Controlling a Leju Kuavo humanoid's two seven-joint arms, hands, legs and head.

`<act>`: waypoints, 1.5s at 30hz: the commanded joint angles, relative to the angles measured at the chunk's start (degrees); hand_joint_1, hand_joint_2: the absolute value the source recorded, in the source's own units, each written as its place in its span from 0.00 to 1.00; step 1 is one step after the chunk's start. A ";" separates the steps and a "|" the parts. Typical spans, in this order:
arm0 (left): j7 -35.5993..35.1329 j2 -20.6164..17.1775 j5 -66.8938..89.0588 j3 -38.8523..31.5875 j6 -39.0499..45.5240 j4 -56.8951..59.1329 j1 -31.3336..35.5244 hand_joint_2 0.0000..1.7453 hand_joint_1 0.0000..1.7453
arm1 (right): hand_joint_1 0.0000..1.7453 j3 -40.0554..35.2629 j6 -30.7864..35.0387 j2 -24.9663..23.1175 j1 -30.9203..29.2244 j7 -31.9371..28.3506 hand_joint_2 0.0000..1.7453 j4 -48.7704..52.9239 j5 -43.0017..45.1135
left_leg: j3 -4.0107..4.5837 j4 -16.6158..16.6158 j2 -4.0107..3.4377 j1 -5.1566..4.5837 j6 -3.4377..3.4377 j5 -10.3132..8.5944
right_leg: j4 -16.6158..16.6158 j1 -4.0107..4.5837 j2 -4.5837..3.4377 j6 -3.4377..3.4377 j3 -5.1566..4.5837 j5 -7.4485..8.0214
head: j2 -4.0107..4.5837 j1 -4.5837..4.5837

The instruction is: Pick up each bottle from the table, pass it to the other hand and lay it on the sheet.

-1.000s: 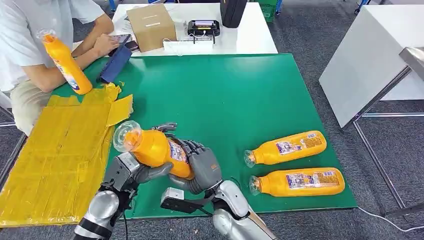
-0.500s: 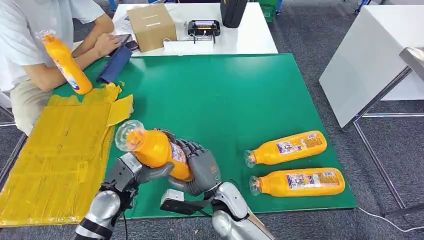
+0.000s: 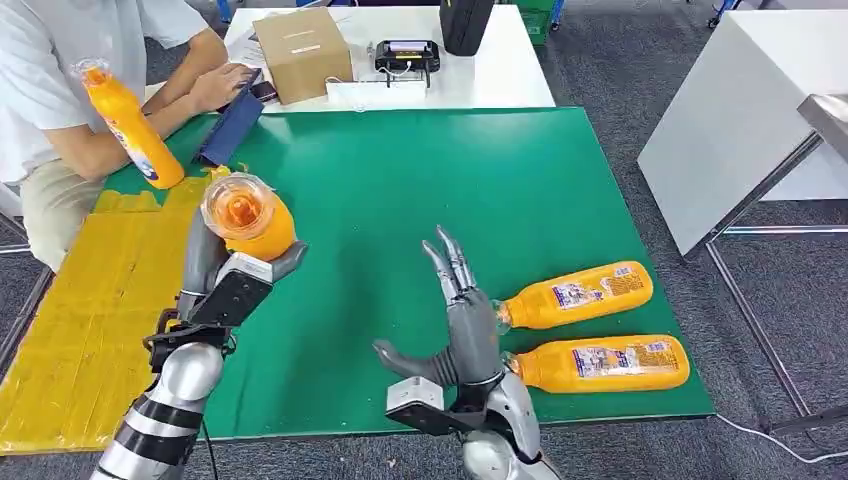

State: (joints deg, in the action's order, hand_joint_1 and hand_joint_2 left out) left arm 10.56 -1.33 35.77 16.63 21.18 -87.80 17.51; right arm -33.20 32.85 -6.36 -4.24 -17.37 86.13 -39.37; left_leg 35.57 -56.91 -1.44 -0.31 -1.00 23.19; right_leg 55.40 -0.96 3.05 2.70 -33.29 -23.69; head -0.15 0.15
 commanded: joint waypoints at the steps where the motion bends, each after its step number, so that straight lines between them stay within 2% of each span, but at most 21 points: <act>1: -10.96 -2.80 30.20 -0.29 4.85 6.46 7.83 1.00 1.00 | 0.00 6.84 3.97 3.67 4.61 -3.35 0.00 15.99 0.17 | 0.01 -0.04 0.26 0.05 0.05 0.01 | 0.03 0.03 0.08 -0.07 0.06 -0.08 | 0.00 0.00; 3: -15.29 -3.82 41.72 1.95 0.44 10.41 10.04 1.00 1.00 | 0.00 7.11 2.14 4.51 4.91 -3.84 0.00 18.94 2.86 | -0.18 -0.12 0.45 0.13 0.11 0.13 | 0.08 0.07 0.06 -0.14 0.31 -0.22 | 0.00 -0.02; 5: -19.11 -4.53 51.34 4.78 -4.01 16.69 12.44 1.00 1.00 | 0.00 7.89 0.03 4.63 4.99 -4.02 0.00 21.31 3.90 | -0.06 -0.02 0.29 0.03 0.05 0.00 | 0.02 0.00 0.09 -0.07 0.13 -0.07 | 0.00 0.00; 6: -20.22 -4.56 53.64 5.54 -5.14 19.85 13.38 1.00 1.00 | 0.00 8.02 -1.37 4.74 4.81 -3.91 1.00 21.91 5.16 | -0.14 -0.07 0.37 0.08 0.08 0.04 | 0.04 0.03 0.07 -0.11 0.24 -0.13 | 0.00 -0.02; 7: -24.37 -6.47 54.23 10.09 -6.02 25.10 15.75 1.00 1.00 | 0.00 8.04 -3.92 4.95 4.06 -4.77 1.00 22.30 8.38 | -0.11 0.01 0.29 0.02 0.05 -0.02 | -0.01 -0.01 0.09 -0.07 0.17 -0.06 | 0.00 0.02; 9: -27.73 -7.10 54.23 14.05 -5.28 32.80 18.03 1.00 1.00 | 0.00 8.75 -3.91 4.65 3.18 -4.91 1.00 21.72 7.53 | -0.14 0.02 0.28 0.03 0.06 -0.02 | -0.01 0.01 0.06 -0.07 0.20 -0.04 | 0.00 -0.02; 11: -28.36 -6.17 54.18 13.28 -5.48 40.49 18.83 1.00 1.00 | 0.00 9.03 -4.81 4.65 2.09 -4.17 1.00 20.56 7.84 | -0.33 0.03 0.40 0.11 0.11 0.02 | -0.05 0.06 0.00 -0.14 0.42 -0.08 | 0.00 0.00; 15: -27.62 -4.15 53.46 7.09 -5.22 51.99 19.75 1.00 1.00 | 0.00 8.68 -4.03 4.75 1.04 -3.98 1.00 19.17 5.70 | -0.39 0.04 0.12 0.09 0.07 0.05 | -0.08 0.04 -0.24 -0.12 0.44 -0.05 | 0.00 -0.02; 20: -28.56 -3.22 53.20 2.31 -3.26 57.67 19.45 1.00 1.00 | 0.00 7.10 -3.33 5.04 0.48 -4.12 1.00 18.78 4.36 | -0.40 -0.01 0.03 0.11 0.08 0.12 | -0.04 0.06 -0.35 -0.12 0.43 -0.09 | 0.00 0.02; 23: -30.81 -3.28 54.14 1.65 -4.19 59.58 19.60 1.00 1.00 | 0.00 6.34 -3.36 5.02 -0.59 -3.47 1.00 17.63 3.94 | -0.22 -0.01 0.01 0.08 0.05 0.05 | -0.01 0.05 -0.22 -0.08 0.23 -0.04 | 0.00 0.00; 29: -31.00 -3.43 54.23 1.49 -4.03 59.91 19.57 1.00 1.00 | 0.00 6.28 -3.29 4.89 -0.92 -3.36 1.00 17.26 3.83 | -0.23 -0.03 0.03 0.11 0.06 0.05 | -0.01 0.07 -0.26 -0.11 0.27 -0.04 | 0.00 0.00; 30: -32.08 -3.57 54.23 2.12 -3.27 59.91 19.76 1.00 0.00 | 0.00 6.11 -3.30 5.01 -1.26 -3.30 1.00 17.15 3.73 | -0.22 -0.01 0.05 0.09 0.04 0.03 | -0.03 0.05 -0.21 -0.10 0.28 -0.03 | 0.00 0.00; 32: -33.40 -3.74 54.23 1.78 -2.01 60.21 19.49 1.00 0.00 | 0.00 5.87 -3.87 5.08 -1.88 -2.08 1.00 16.57 3.26 | -0.25 0.00 0.03 0.08 0.05 0.03 | -0.02 0.04 -0.25 -0.10 0.30 -0.02 | 0.00 0.00; 41: -26.08 -2.04 51.00 -5.06 4.48 52.98 13.86 1.00 0.00 | 0.00 7.50 -6.59 6.69 -0.91 1.70 1.00 14.06 -1.03 | -0.42 0.04 0.05 0.11 0.07 0.09 | -0.11 0.06 -0.29 -0.09 0.51 -0.08 | 0.00 -0.02; 45: -15.78 0.09 40.21 -9.04 7.40 38.43 6.54 1.00 0.00 | 0.00 8.59 -9.01 9.11 -0.73 7.45 1.00 12.53 -11.07 | -0.32 0.03 0.09 0.09 0.05 0.05 | -0.10 0.05 -0.19 -0.06 0.41 -0.06 | 0.00 0.02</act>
State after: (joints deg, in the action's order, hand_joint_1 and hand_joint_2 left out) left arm -15.78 -5.11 86.83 15.30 25.64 -34.23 31.98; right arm -26.32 26.49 -1.49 -3.73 -15.98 104.50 -40.59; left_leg 35.51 -56.91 -1.43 -0.31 -1.01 23.12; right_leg 55.43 -0.96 3.07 2.71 -33.20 -23.67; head -0.15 0.17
